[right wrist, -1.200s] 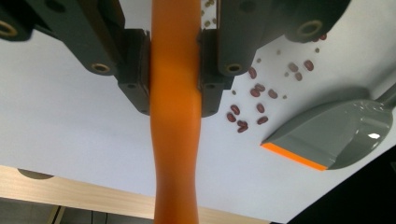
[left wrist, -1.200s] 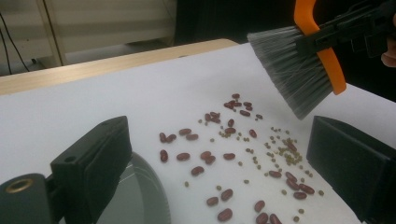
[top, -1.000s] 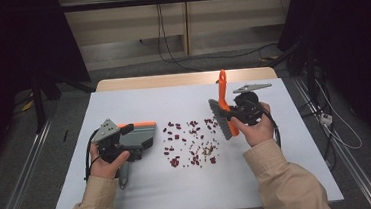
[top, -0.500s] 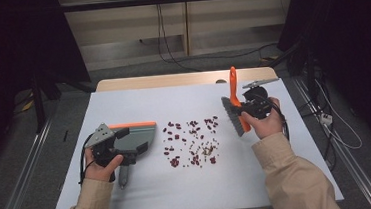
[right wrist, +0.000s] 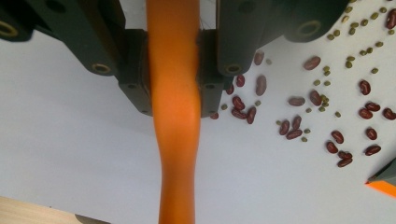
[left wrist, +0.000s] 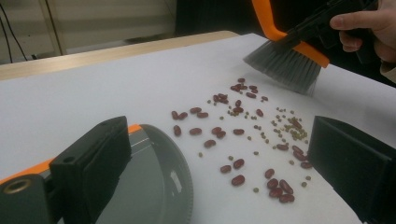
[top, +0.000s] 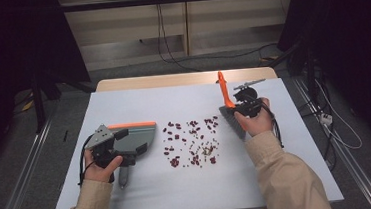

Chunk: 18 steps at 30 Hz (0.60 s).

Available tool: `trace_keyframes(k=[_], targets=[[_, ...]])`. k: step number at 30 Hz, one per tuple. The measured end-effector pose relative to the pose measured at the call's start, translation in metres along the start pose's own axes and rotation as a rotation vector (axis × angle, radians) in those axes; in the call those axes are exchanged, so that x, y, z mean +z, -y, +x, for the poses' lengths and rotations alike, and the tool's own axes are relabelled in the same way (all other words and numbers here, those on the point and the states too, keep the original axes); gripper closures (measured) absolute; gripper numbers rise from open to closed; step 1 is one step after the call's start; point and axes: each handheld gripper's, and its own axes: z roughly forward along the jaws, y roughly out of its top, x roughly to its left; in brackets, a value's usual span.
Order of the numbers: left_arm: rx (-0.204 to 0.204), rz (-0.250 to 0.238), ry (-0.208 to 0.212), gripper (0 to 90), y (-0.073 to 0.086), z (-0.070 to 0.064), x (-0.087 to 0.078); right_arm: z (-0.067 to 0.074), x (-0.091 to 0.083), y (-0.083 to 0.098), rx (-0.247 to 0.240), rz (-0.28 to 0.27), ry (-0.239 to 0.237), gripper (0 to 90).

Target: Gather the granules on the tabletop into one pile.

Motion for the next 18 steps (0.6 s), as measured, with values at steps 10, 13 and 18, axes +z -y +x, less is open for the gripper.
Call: trace_keyframes(k=[10,13,18], targets=[[0.011,0.013,0.007,6.1,0.001,-0.002,0.003,0.003,0.012,0.0,-0.01,0.007,0.018,70.3],[0.006,0.007,0.002,6.1,0.001,-0.002,0.002,0.003,0.016,0.001,-0.009,0.009,0.025,70.1],[0.01,0.008,0.0,6.1,0.001,-0.002,0.001,0.004,0.018,0.001,-0.017,0.013,0.035,69.3]])
